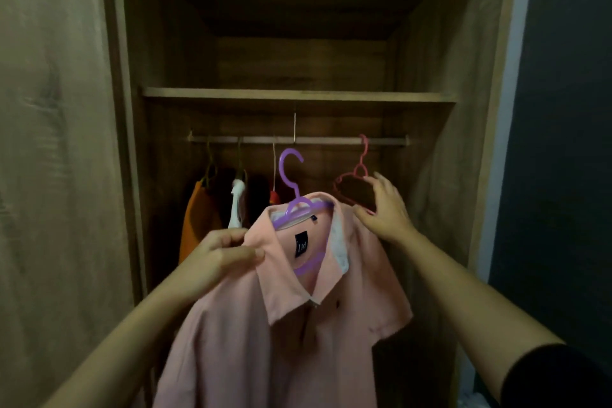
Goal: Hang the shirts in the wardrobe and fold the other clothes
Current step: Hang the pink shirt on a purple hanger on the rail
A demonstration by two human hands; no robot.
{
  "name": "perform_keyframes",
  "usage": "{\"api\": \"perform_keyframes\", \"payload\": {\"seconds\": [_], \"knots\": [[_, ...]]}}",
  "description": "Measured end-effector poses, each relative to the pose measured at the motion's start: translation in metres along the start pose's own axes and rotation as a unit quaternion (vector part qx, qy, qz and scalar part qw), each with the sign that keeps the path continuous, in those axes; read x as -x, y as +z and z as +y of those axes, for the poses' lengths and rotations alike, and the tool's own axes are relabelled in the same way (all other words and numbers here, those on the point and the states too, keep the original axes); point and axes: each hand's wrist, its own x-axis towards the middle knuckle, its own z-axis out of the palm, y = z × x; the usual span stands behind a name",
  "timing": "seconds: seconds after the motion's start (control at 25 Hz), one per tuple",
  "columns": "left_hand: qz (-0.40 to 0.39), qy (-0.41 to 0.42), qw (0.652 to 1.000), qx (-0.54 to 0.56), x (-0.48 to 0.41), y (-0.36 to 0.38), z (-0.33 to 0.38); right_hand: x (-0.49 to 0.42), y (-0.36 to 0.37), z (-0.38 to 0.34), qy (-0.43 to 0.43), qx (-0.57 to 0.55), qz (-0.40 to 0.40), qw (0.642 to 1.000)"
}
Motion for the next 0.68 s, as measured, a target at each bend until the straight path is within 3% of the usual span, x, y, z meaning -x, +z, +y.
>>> {"api": "perform_keyframes", "payload": {"seconds": [0.12,0.28,0.48,0.68], "knots": [[0.021,0.002,0.999,0.039,-0.025,0.019,-0.002,-0.019,0.010,0.019,0.148,0.174,-0.008,0.974],[0.034,0.003,0.998,0.062,-0.071,0.042,-0.011,-0.030,0.017,0.039,0.215,0.196,-0.055,0.955],[0.054,-0.005,0.997,0.049,-0.137,0.068,-0.015,-0.028,0.021,0.052,0.193,0.212,-0.062,0.956],[0.124,-0.052,0.987,0.091,-0.204,0.087,0.006,-0.025,0.016,0.046,0.132,0.199,-0.074,0.968]]}}
